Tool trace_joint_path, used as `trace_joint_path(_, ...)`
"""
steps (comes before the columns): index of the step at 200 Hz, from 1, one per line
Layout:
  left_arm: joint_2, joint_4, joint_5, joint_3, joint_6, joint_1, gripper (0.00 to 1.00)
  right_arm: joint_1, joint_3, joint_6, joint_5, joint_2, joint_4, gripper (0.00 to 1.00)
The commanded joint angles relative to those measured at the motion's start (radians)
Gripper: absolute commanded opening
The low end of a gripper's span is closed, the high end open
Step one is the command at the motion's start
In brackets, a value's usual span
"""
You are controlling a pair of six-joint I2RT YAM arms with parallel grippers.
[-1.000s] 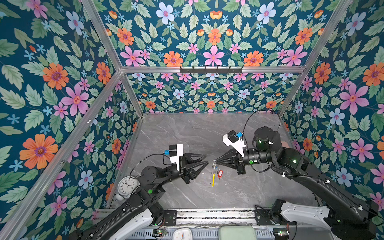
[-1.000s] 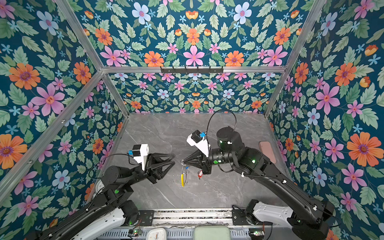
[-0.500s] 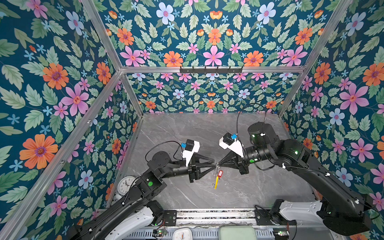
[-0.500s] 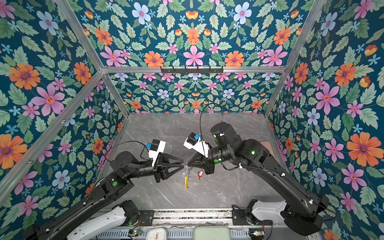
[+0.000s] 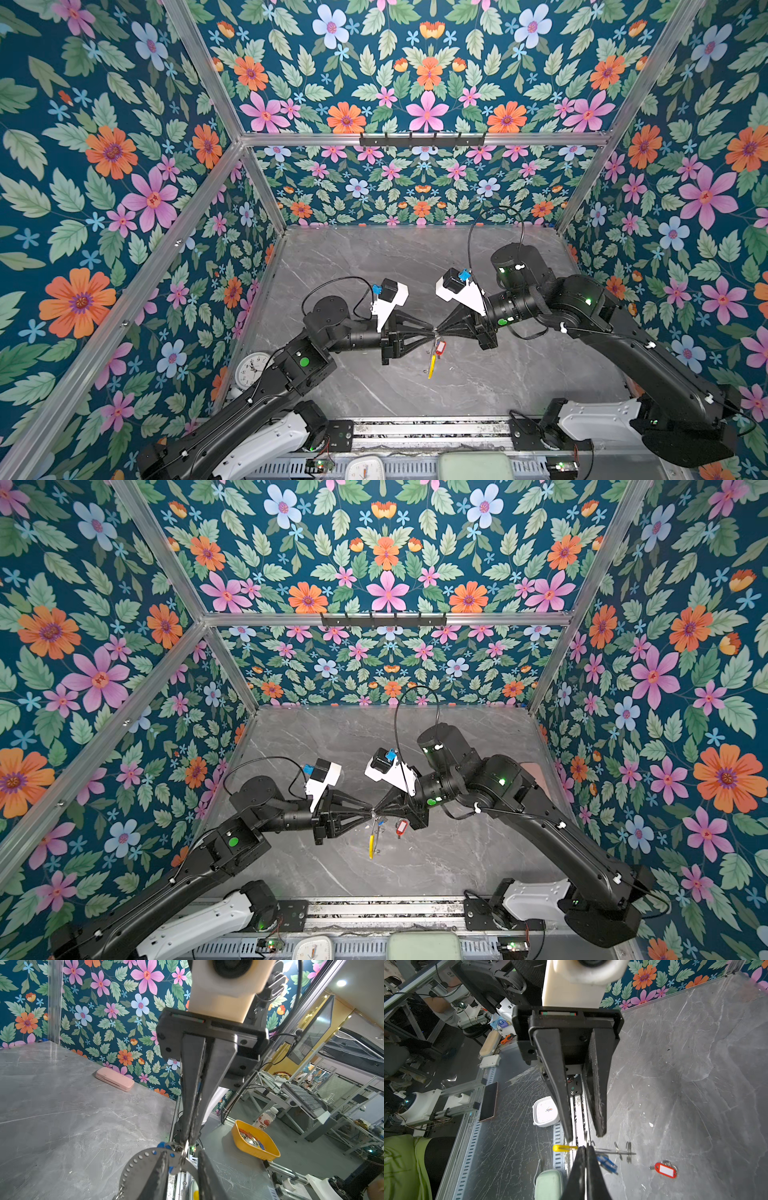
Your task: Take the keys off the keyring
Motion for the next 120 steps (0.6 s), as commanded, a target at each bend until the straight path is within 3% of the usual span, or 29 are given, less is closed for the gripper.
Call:
trace_joint_path(1, 0.003, -0.003, 0.02, 0.014, 0.019, -0.001, 0.26, 0.006, 0.008, -0.028, -0.005, 0.004, -0.015, 0.0)
trace_joint_path(63, 0.024, -0.03, 0.046, 0.036, 0.026, 0.0, 0.15, 0.01, 0.007, -0.036, 0.016, 0.01, -0.019, 0.0)
trace_joint_path(120, 0.024, -0.026, 0.051, 0.03, 0.025, 0.0, 0.16, 0.01, 0.002, -0.026, 0.021, 0.01, 0.001, 0.0)
